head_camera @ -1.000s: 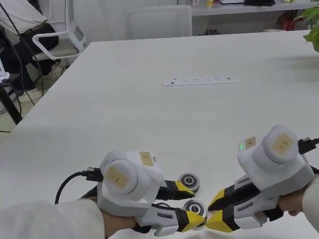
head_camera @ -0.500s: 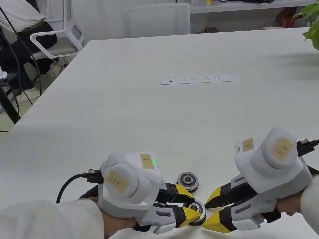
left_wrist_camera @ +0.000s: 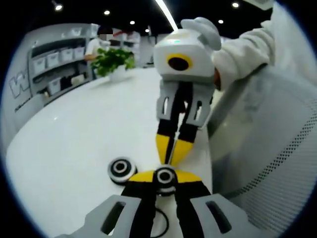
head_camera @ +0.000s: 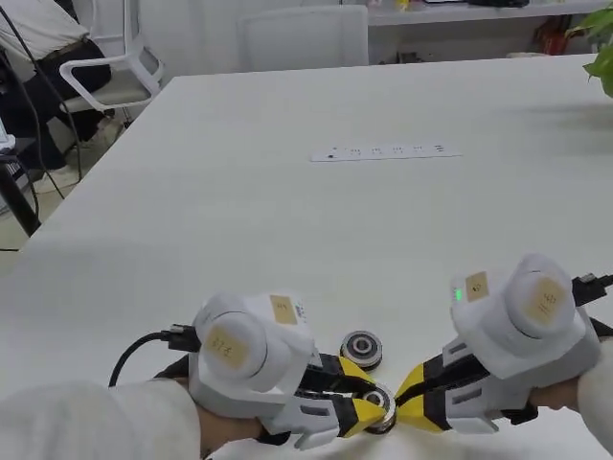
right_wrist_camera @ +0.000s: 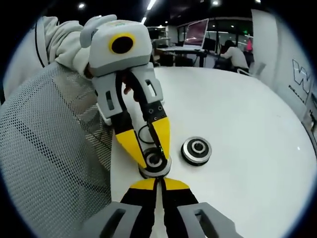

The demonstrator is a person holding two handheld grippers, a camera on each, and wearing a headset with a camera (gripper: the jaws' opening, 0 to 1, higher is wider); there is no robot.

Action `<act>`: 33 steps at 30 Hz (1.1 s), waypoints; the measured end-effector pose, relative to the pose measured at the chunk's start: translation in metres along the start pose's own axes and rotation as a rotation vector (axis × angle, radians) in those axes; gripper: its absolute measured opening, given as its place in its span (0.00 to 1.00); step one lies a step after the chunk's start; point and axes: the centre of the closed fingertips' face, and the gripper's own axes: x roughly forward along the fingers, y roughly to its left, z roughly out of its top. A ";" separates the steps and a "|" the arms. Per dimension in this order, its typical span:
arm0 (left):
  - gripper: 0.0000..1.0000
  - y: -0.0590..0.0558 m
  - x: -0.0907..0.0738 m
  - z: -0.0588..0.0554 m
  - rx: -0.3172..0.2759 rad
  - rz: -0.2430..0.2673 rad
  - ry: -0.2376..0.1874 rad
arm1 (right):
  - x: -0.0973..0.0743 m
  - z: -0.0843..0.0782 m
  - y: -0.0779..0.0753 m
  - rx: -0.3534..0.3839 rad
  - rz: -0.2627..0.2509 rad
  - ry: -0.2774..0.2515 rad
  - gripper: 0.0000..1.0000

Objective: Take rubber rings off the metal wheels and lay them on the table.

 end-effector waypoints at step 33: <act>0.14 0.002 -0.001 0.000 0.022 0.002 0.012 | -0.011 0.010 -0.005 0.503 0.059 -0.100 0.00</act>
